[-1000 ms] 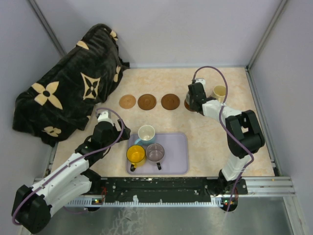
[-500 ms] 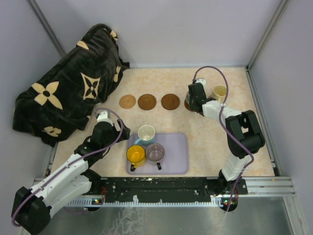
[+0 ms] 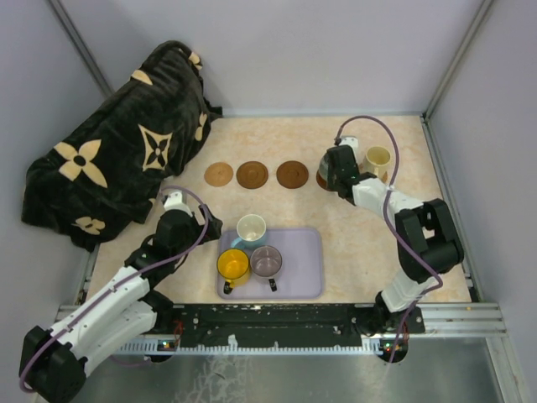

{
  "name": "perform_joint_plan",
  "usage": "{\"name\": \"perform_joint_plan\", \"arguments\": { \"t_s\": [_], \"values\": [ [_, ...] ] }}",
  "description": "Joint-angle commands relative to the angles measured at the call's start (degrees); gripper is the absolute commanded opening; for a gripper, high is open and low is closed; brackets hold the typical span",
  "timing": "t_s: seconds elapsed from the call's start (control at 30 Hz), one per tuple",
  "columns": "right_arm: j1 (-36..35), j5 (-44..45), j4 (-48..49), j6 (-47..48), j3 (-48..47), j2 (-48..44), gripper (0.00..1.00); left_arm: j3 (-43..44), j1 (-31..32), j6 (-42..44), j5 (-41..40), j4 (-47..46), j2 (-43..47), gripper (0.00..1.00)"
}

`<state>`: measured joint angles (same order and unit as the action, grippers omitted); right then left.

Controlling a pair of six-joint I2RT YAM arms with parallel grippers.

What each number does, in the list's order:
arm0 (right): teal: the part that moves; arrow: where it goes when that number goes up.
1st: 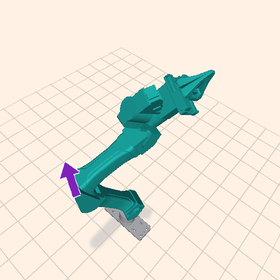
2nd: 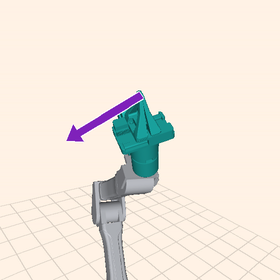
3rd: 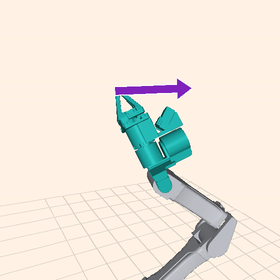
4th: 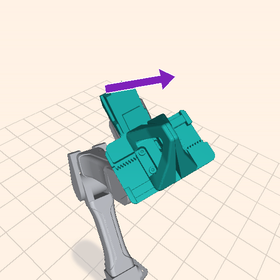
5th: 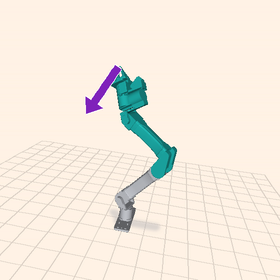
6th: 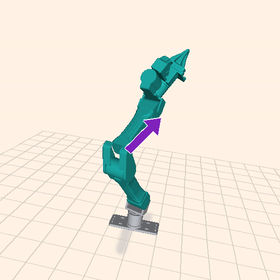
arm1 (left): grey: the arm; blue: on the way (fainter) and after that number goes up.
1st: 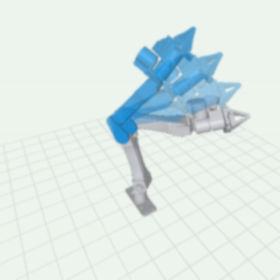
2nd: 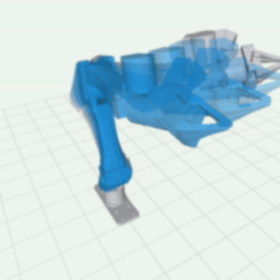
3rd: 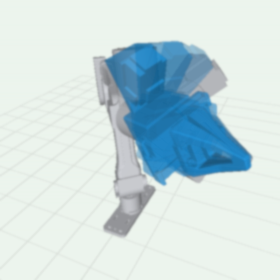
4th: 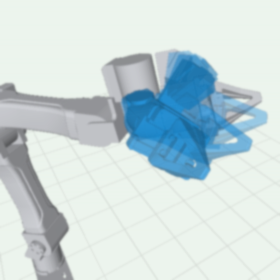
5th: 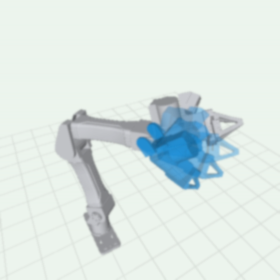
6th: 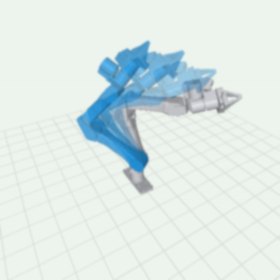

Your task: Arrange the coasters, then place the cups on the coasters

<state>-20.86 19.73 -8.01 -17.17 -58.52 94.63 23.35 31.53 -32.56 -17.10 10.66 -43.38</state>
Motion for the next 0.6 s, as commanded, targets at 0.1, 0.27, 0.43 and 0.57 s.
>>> {"name": "perform_joint_plan", "arguments": {
  "t_s": [0.1,0.27,0.43,0.57],
  "values": [
    [0.0,1.3,2.2,-0.9,1.9,-5.1,0.31,-0.3,0.3,-0.4,-0.2,0.5,1.2,1.0],
    [-0.2,0.1,2.2,-1.4,2.8,-6.6,0.36,-0.3,0.3,-0.5,0.1,0.5,1.2,1.0],
    [-1.1,0.3,1.6,-1.4,3.2,-7.3,0.37,-0.1,0.3,-0.5,0.1,0.5,1.3,1.0],
    [-1.9,0.7,1.4,-1.6,3.5,-7.4,0.37,0.0,0.3,-0.5,0.3,0.6,1.3,1.0]
  ]
}}
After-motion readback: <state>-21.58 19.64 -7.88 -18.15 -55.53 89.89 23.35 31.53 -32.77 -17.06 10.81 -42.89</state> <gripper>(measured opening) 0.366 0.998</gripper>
